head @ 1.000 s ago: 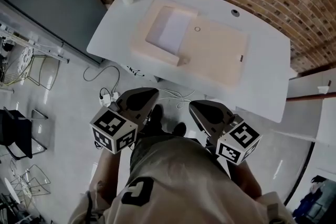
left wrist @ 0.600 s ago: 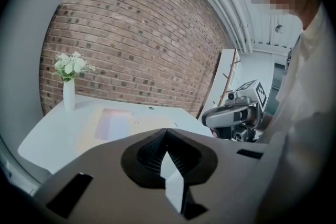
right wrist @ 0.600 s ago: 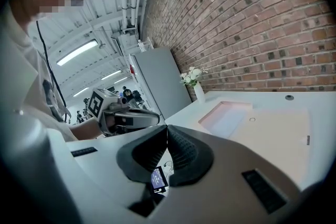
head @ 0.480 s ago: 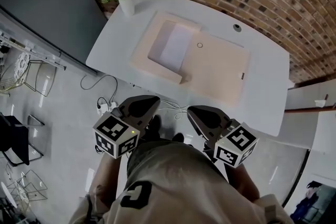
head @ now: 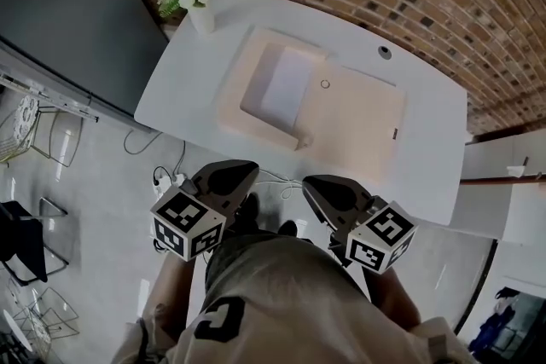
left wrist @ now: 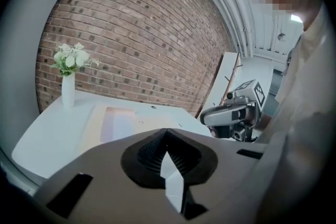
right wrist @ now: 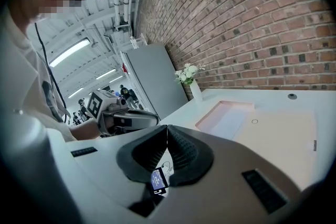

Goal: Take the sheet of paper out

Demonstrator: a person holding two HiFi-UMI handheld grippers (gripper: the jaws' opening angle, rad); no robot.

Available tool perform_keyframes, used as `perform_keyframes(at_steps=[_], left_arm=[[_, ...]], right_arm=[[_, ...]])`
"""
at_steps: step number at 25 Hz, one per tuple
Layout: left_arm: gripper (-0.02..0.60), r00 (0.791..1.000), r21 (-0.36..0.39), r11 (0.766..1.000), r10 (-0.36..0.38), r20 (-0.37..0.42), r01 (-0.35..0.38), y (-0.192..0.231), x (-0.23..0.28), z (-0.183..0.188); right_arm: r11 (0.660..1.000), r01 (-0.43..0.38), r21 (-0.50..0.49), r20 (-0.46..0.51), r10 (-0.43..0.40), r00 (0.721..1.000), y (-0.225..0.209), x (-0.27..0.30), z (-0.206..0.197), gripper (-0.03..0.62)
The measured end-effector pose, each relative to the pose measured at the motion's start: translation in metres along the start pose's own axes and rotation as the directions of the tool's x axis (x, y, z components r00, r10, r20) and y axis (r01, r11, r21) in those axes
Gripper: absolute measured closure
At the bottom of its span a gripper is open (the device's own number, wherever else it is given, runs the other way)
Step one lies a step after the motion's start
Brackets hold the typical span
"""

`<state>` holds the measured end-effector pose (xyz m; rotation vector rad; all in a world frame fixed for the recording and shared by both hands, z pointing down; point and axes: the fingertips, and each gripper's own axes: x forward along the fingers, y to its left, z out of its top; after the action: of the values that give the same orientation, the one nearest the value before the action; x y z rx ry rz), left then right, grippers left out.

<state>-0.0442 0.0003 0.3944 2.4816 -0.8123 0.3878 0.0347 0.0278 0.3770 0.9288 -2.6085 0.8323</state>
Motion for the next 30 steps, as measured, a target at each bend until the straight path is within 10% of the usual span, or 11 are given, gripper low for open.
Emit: perform_keyframes(at_steps=[30], left_arm=[[0.568, 0.981, 0.015, 0.981, -0.191, -0.021, 0.192, 0.046, 0.005, 0.018]], right_arm=[[0.989, 0.137, 0.052, 0.026, -0.138, 0.990, -0.004, 0.049, 0.033, 0.569]])
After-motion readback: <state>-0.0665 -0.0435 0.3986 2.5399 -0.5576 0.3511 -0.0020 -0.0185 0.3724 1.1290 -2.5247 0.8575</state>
